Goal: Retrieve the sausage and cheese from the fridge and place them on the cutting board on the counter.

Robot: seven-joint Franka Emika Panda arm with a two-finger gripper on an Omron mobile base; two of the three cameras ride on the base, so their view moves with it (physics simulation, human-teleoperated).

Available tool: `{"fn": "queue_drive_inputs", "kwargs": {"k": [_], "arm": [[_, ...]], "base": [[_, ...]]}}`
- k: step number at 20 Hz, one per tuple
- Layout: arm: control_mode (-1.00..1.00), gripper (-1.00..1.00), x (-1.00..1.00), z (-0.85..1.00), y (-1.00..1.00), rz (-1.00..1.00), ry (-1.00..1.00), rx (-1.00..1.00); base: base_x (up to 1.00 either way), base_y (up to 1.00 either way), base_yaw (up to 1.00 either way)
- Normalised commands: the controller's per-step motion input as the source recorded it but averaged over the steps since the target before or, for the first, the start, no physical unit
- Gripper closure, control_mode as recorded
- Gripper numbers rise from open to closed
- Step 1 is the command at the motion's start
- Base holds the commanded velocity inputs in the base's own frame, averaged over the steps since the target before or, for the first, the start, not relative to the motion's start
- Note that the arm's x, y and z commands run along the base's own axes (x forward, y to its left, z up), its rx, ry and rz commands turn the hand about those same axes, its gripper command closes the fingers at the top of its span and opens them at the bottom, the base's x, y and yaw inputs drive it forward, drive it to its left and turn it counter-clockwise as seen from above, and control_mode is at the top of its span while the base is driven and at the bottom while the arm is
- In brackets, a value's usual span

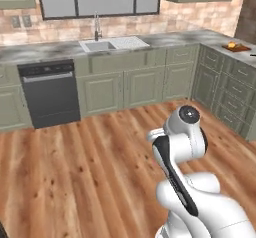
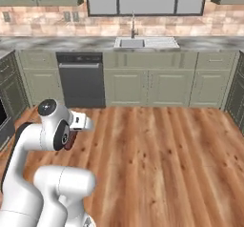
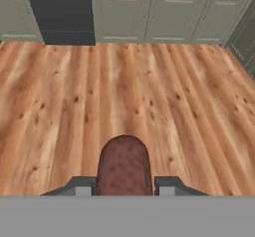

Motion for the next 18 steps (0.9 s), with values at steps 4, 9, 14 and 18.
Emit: {"fn": "queue_drive_inputs", "kwargs": {"k": [4,9,14,18], "arm": [[1.0,1.0,0.0,0.0,0.0,0.0,0.0,0.0],[1.0,1.0,0.0,0.0,0.0,0.0,0.0,0.0],[1.0,1.0,0.0,0.0,0.0,0.0,0.0,0.0],[1.0,1.0,0.0,0.0,0.0,0.0,0.0,0.0]], "base": [[0.5,0.0,-0.43],[0.67,-0.02,-0.18],[0.76,-0.04,-0.03],[0.75,-0.01,-0.02]]}}
